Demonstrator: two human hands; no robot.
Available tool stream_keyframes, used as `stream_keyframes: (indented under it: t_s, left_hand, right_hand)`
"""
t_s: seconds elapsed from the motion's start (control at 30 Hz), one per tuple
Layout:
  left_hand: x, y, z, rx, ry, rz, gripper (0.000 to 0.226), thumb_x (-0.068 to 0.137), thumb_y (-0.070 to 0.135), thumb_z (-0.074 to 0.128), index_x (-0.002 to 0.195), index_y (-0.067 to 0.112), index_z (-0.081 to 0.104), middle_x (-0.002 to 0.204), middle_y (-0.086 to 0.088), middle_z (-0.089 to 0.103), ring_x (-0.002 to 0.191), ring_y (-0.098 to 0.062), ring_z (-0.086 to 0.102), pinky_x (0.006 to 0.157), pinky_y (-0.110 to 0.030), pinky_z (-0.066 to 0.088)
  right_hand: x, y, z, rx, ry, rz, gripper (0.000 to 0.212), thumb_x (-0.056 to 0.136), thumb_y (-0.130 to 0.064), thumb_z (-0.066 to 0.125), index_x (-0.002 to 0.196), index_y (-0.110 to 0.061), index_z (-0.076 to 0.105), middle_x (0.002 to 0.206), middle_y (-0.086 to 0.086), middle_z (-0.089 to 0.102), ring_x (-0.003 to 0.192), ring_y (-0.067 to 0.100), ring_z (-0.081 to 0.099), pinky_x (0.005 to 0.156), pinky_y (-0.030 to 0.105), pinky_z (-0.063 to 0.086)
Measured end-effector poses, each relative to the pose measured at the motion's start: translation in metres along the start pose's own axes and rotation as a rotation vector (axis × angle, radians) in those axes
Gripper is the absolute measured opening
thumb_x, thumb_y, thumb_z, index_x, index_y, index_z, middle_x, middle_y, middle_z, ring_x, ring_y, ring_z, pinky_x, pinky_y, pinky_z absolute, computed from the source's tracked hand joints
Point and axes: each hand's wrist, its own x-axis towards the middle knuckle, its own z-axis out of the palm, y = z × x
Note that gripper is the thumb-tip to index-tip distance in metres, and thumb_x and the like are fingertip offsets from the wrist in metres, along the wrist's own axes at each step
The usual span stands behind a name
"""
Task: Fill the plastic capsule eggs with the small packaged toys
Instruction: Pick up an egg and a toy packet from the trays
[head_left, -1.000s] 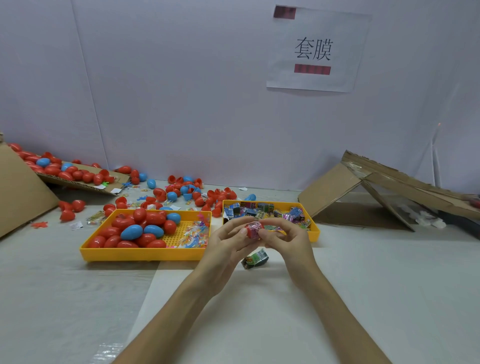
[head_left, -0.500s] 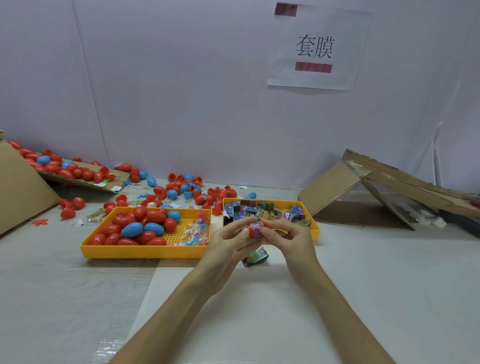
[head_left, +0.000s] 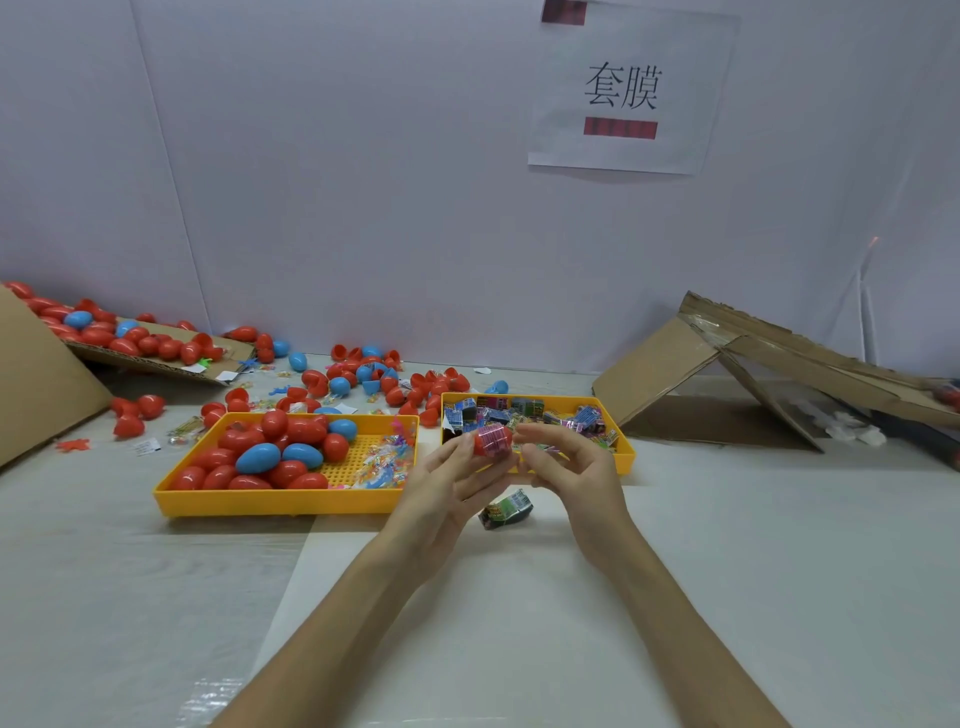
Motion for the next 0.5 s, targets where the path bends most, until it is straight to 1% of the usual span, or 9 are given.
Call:
stream_keyframes:
  t_s: [0.03, 0.13, 0.17, 0.33, 0.43, 0.5]
  left_hand:
    - [0.0001, -0.0004, -0.0001, 0.005, 0.010, -0.001, 0.034, 0.101, 0.029, 0.055, 0.127, 0.007, 0.061, 0.121, -0.016, 0.072, 0.114, -0.029, 0.069, 0.091, -0.032, 0.059]
    - [0.0000, -0.0007, 0.0005, 0.037, 0.032, -0.001, 0.031, 0.102, 0.029, 0.055, 0.123, 0.009, 0.064, 0.116, -0.016, 0.074, 0.110, -0.029, 0.071, 0.087, -0.031, 0.060]
    - [0.0001, -0.0007, 0.0007, 0.055, 0.036, -0.002, 0.031, 0.102, 0.030, 0.055, 0.122, 0.009, 0.064, 0.115, -0.016, 0.074, 0.109, -0.028, 0.072, 0.086, -0.030, 0.060]
    - [-0.0008, -0.0021, 0.0031, 0.125, 0.051, -0.015, 0.032, 0.101, 0.032, 0.055, 0.124, 0.011, 0.064, 0.112, -0.015, 0.075, 0.107, -0.027, 0.073, 0.085, -0.031, 0.061]
    - [-0.0024, -0.0018, 0.0042, 0.143, 0.033, -0.005, 0.028, 0.101, 0.033, 0.055, 0.123, 0.018, 0.066, 0.112, -0.014, 0.075, 0.106, -0.029, 0.073, 0.080, -0.029, 0.061]
    - [-0.0028, -0.0012, 0.0055, 0.167, 0.027, -0.010, 0.031, 0.101, 0.034, 0.054, 0.123, 0.016, 0.066, 0.111, -0.016, 0.075, 0.105, -0.029, 0.073, 0.078, -0.028, 0.060]
  right_hand:
    - [-0.0008, -0.0014, 0.0003, -0.001, -0.015, -0.009, 0.021, 0.089, -0.006, 0.072, 0.108, -0.016, 0.077, 0.107, 0.003, 0.076, 0.092, 0.022, 0.073, 0.081, 0.040, 0.060]
    - [-0.0023, -0.0047, 0.0022, -0.019, -0.040, -0.027, 0.025, 0.085, -0.008, 0.077, 0.108, -0.017, 0.076, 0.105, 0.002, 0.077, 0.090, 0.019, 0.074, 0.074, 0.026, 0.058]
    - [-0.0025, -0.0051, 0.0029, -0.032, -0.037, -0.029, 0.025, 0.084, -0.008, 0.078, 0.108, -0.017, 0.076, 0.104, 0.002, 0.077, 0.090, 0.018, 0.074, 0.073, 0.024, 0.057]
    - [-0.0024, -0.0028, 0.0013, -0.038, -0.026, -0.043, 0.020, 0.086, -0.007, 0.076, 0.105, -0.014, 0.077, 0.102, 0.003, 0.077, 0.092, 0.019, 0.074, 0.073, 0.024, 0.057]
    - [-0.0027, -0.0024, 0.0013, -0.042, -0.006, -0.045, 0.016, 0.087, -0.011, 0.075, 0.099, -0.021, 0.079, 0.099, 0.002, 0.076, 0.089, 0.018, 0.073, 0.070, 0.024, 0.056]
    - [-0.0020, -0.0014, 0.0016, -0.047, 0.013, -0.041, 0.014, 0.087, -0.016, 0.075, 0.095, -0.027, 0.080, 0.097, 0.002, 0.076, 0.087, 0.017, 0.073, 0.069, 0.024, 0.056]
